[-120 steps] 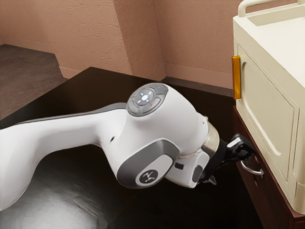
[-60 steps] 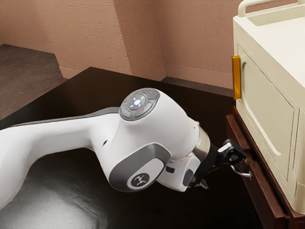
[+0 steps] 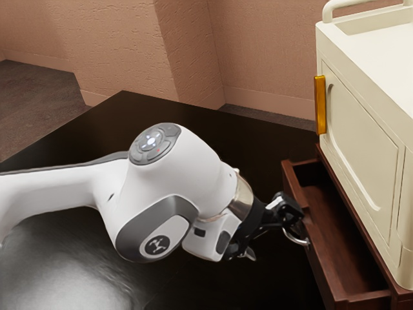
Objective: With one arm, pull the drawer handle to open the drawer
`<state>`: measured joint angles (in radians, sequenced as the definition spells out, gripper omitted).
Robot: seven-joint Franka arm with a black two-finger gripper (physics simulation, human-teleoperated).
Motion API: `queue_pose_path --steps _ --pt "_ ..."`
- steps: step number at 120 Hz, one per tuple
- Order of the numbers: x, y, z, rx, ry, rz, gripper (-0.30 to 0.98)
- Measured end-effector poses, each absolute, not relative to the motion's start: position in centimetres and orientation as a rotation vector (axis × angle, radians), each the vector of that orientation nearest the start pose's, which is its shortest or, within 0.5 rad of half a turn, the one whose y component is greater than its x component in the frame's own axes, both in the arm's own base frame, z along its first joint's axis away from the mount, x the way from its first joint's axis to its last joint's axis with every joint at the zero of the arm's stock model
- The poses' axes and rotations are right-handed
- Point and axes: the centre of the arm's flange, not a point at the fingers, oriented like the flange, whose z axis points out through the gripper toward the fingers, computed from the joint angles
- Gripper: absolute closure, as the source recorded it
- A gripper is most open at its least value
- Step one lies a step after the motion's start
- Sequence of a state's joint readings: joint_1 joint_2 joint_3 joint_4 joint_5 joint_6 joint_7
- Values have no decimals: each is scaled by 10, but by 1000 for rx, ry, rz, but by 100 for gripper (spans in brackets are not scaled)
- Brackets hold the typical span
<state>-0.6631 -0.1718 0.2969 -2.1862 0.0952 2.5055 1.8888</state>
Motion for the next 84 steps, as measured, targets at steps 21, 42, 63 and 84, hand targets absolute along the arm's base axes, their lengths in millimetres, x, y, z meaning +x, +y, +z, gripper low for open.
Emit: queue_pose_path --steps 21,42,63,84 --pt "494 -185 512 -1103 2525 -478 2" --pt "493 -177 513 -1112 2520 -482 -1" --pt "486 -168 509 -1134 2527 -488 0" --pt "475 -158 511 -1140 2527 -504 3"
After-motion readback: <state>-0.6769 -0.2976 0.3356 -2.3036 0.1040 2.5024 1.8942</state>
